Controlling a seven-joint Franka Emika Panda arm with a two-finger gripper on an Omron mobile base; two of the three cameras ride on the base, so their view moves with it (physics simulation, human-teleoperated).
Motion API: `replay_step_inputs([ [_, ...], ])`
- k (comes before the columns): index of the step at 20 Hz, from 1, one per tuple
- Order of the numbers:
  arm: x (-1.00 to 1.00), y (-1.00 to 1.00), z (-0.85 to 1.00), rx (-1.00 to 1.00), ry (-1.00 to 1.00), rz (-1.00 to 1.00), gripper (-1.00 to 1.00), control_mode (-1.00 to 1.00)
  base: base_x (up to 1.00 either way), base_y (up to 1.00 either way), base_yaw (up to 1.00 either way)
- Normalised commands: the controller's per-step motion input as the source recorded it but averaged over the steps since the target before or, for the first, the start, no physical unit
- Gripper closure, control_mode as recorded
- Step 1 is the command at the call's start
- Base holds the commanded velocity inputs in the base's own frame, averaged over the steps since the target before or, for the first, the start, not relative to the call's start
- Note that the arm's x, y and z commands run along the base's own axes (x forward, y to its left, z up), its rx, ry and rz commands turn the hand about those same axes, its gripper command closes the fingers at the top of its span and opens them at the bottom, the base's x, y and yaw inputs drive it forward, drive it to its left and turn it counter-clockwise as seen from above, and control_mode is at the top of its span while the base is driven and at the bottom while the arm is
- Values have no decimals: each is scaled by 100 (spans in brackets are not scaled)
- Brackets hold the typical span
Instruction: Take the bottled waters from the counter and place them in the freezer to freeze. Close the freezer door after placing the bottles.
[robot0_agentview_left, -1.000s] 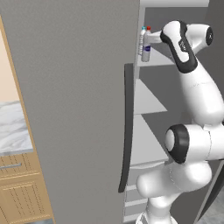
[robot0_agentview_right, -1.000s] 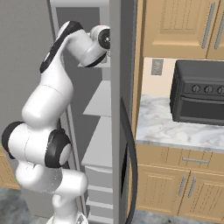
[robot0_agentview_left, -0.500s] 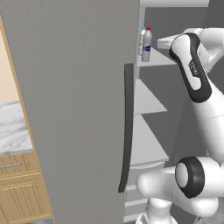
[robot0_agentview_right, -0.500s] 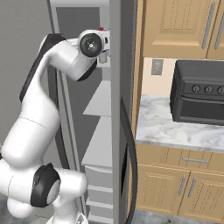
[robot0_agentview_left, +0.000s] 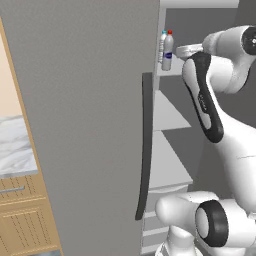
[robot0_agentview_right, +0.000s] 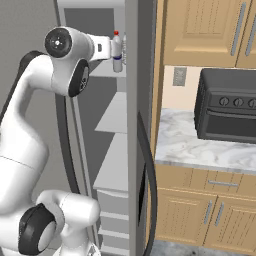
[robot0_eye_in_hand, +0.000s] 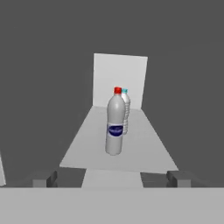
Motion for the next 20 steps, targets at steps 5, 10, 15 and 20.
replay_step_inputs([
  [5, -60, 0, 5, 0, 22, -20, -100, -100, 0, 0, 0],
  [10, -85, 0, 0, 4, 7, -15, -100, -100, 0, 0, 0],
  [15, -59, 0, -22, 17, 0, -4, -100, -100, 0, 0, 0],
  [20, -44, 1, -11, 17, 0, 0, -100, -100, 0, 0, 0],
])
